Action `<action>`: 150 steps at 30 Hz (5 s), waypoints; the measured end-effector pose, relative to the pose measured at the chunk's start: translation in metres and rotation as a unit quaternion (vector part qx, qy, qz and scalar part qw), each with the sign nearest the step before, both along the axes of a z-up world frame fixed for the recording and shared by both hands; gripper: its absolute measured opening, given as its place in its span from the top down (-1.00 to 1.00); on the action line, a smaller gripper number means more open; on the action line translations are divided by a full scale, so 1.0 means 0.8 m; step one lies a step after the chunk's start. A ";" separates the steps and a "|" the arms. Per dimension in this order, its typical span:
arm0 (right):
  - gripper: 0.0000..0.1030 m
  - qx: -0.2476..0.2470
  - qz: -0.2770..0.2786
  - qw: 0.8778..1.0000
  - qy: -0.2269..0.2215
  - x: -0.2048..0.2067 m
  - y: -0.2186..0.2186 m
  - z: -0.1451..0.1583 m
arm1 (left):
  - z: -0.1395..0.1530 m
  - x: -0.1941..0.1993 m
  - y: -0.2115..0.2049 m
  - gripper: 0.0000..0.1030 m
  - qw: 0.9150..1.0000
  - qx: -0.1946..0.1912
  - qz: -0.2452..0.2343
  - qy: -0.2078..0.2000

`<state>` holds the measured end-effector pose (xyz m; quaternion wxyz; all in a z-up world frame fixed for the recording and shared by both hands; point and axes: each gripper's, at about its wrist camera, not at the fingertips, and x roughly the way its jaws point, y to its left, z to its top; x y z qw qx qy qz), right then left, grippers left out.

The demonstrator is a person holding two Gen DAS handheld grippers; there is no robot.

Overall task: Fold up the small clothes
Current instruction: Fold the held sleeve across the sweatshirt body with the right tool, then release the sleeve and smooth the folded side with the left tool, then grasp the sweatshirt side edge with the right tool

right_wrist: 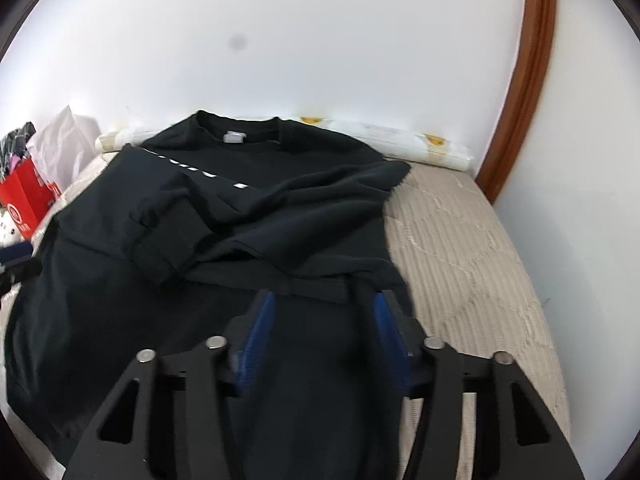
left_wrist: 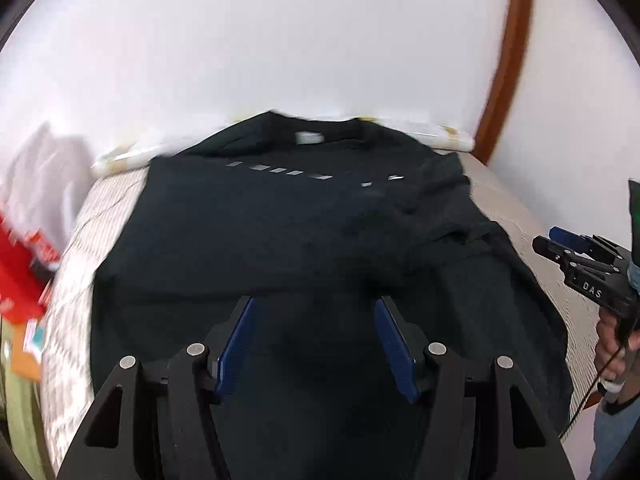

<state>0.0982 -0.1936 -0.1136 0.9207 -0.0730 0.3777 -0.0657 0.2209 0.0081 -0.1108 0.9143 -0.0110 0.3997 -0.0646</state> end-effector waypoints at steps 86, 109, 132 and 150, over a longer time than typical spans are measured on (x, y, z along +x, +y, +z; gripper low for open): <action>0.17 0.018 -0.081 0.997 0.006 0.062 -0.041 -0.029 | 0.002 0.091 0.201 0.88 0.986 -0.055 0.143 -0.073; 0.13 0.044 -0.111 0.993 0.024 0.088 -0.074 -0.058 | -0.056 0.063 0.213 0.80 0.986 -0.039 0.161 0.005; 0.10 0.047 -0.091 0.995 0.014 -0.079 -0.063 -0.036 | -0.038 -0.104 0.193 -0.01 0.989 -0.043 0.142 0.000; 0.60 0.109 -0.043 0.992 0.044 -0.119 -0.048 -0.121 | -0.102 -0.184 0.205 -0.04 0.983 -0.074 0.164 0.042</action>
